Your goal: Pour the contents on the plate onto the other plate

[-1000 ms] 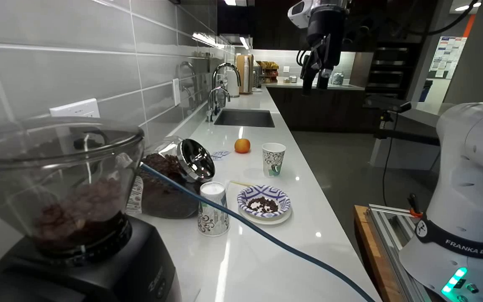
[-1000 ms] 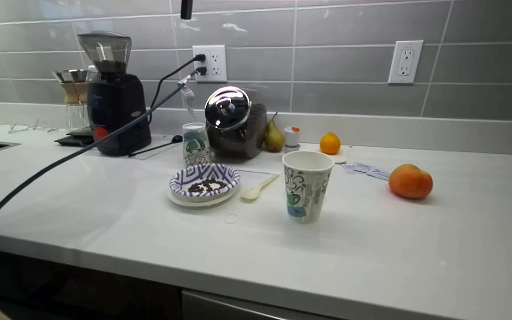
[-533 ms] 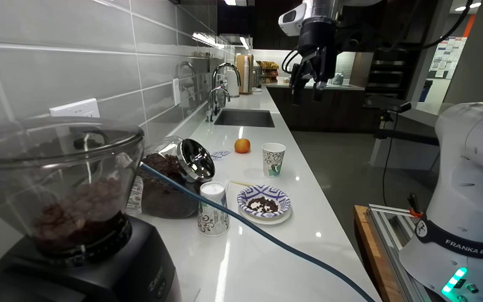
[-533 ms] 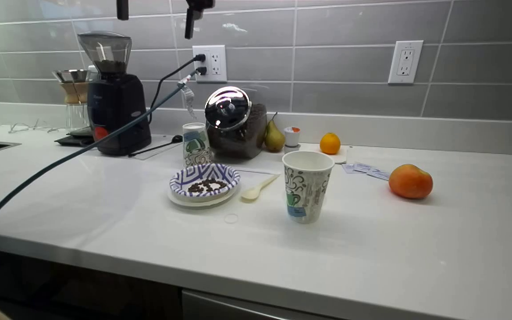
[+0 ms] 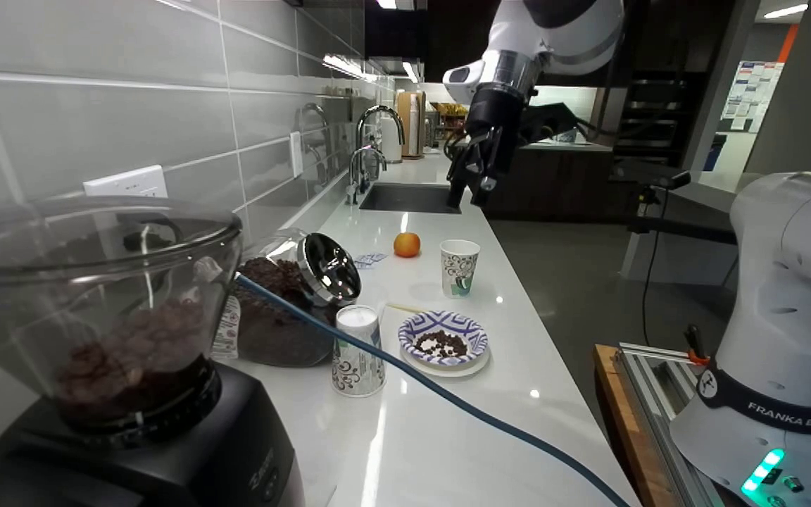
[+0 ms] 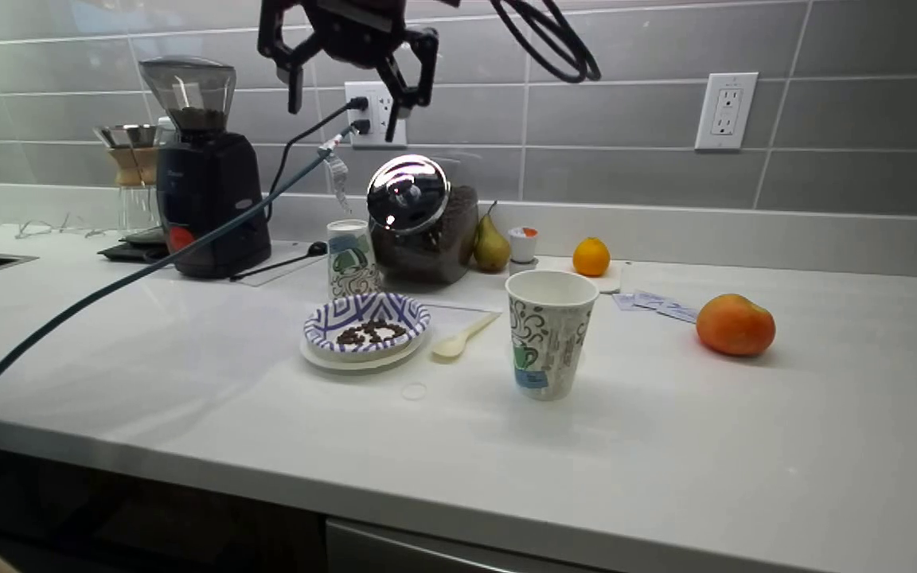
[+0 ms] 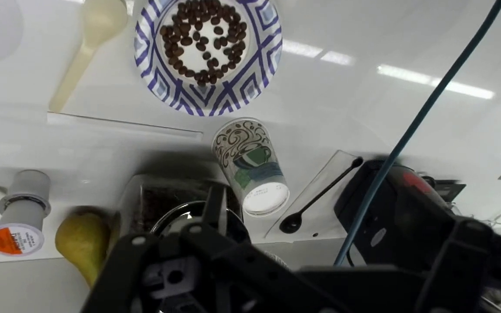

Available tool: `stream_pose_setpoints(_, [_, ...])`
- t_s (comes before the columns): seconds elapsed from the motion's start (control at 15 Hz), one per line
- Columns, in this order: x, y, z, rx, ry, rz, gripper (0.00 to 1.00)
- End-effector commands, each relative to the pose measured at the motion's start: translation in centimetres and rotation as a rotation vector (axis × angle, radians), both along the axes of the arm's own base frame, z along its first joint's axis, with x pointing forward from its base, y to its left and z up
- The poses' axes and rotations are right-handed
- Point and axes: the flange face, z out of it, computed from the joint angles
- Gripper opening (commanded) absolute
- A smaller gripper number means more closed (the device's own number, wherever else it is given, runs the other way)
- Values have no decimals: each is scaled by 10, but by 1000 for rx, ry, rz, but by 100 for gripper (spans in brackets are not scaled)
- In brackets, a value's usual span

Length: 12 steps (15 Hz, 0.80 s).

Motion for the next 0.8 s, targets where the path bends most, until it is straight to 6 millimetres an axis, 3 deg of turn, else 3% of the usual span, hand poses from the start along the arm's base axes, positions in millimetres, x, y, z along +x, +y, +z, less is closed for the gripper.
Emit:
stream_pose_setpoints(0.0, [25,-11,-36,8,-34,20,100])
stream_pose_setpoints(0.4, [54,-14,-102,-18,51,96,100])
stream_pose_setpoints(0.53, [64,-25,-124,-57,88,139,100])
stream_pose_setpoints(0.6, [69,-33,-125,-62,81,128,100])
stream_pose_setpoints(0.67, [51,-18,-115,-48,87,113,100])
stream_pose_setpoints(0.73, [56,-24,-121,-60,94,116,100])
